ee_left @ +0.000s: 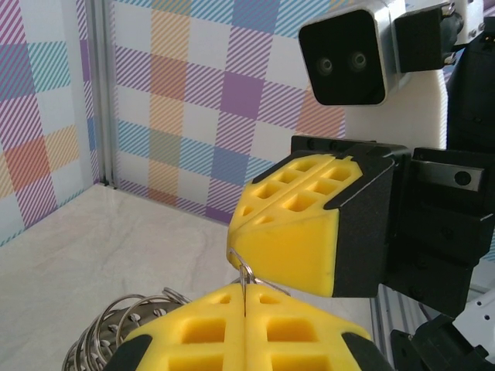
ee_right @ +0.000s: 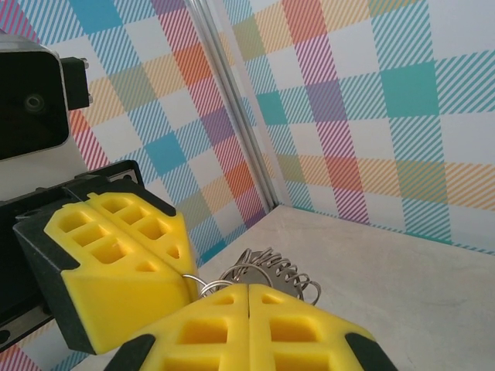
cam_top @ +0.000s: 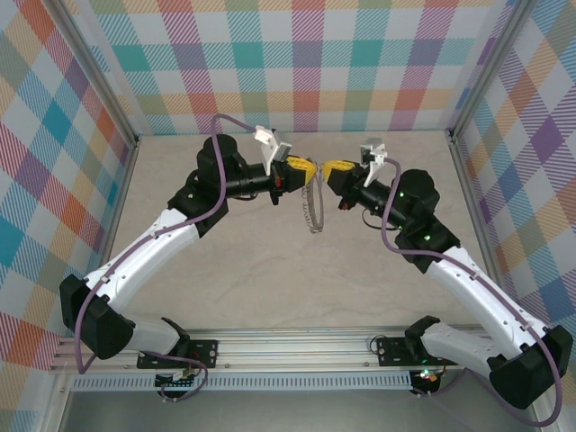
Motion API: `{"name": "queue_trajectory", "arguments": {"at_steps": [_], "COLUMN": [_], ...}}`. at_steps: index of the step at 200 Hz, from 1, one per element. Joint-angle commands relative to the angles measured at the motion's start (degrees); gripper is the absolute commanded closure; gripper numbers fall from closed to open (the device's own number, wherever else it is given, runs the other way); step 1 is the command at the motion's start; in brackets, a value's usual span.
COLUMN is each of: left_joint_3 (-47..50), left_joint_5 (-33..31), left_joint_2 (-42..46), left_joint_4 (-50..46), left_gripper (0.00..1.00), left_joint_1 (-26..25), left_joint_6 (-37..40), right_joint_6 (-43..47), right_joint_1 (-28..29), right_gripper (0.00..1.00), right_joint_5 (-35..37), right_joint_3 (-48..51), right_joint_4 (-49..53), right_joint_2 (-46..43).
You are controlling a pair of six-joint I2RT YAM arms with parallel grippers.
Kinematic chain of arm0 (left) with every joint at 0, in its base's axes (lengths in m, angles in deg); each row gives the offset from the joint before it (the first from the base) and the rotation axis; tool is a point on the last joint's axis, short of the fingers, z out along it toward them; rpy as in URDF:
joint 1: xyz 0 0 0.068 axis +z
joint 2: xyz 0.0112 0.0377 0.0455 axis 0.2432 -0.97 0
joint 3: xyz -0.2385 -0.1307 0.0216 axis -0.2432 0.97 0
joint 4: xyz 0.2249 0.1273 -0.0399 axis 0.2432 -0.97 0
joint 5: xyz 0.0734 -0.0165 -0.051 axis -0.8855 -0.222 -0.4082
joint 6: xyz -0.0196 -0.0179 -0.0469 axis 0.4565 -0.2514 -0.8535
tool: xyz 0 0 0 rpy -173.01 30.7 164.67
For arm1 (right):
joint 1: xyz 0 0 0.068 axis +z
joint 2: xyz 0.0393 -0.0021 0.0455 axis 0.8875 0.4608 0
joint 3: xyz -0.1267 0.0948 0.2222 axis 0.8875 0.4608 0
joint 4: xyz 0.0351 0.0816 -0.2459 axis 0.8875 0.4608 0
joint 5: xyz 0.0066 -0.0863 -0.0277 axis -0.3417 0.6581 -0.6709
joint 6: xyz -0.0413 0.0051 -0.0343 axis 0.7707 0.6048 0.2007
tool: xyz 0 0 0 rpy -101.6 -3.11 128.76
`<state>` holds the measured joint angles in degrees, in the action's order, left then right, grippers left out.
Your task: Put the keys on the keyring
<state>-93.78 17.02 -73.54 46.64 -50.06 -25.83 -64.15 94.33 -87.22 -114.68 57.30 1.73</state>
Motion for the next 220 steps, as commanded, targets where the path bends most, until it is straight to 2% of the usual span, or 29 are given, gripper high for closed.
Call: {"name": "queue_trajectory", "arguments": {"at_steps": [1,58,130,161,191,202,213,220], "left_joint_3": [0.03,2.22,2.45,3.02,5.46,6.75,8.31,9.44], "left_joint_5": [0.31,-2.23,-2.56,-3.58,-6.69,-7.92,-9.32,-10.11], "left_joint_2": [2.96,4.16,4.18,4.57,6.23,7.20,8.40,9.14], "left_joint_4": [6.65,10.58,10.73,10.09,10.20,10.12,10.34,10.61], "left_gripper": [1.00,1.00,1.00,1.00,1.00,1.00,1.00,1.00], "left_joint_1": [-0.68,-0.75,-0.75,-0.74,-0.71,-0.75,-0.74,-0.75], "left_joint_6": [-1.02,-2.20,-2.28,-1.74,-0.88,-0.69,-0.65,-0.63], "right_joint_6": [-1.53,-3.22,-4.21,-4.05,-8.28,-10.07,-11.40,-12.18], "right_joint_1": [-0.84,-1.46,-1.53,-2.30,-5.47,-7.02,-8.69,-9.96], "right_gripper": [1.00,1.00,1.00,1.00,1.00,0.89,0.71,0.63], "right_joint_5": [-0.12,-0.16,-0.39,1.82,4.53,4.70,5.48,5.48], "right_joint_3": [0.70,2.50,3.43,3.15,4.21,4.92,5.18,5.19], "right_joint_4": [-0.72,-0.56,-0.48,2.77,7.62,9.24,11.75,12.92], "right_joint_2": [1.38,0.31,-0.47,0.02,1.44,2.32,3.64,4.85]}}
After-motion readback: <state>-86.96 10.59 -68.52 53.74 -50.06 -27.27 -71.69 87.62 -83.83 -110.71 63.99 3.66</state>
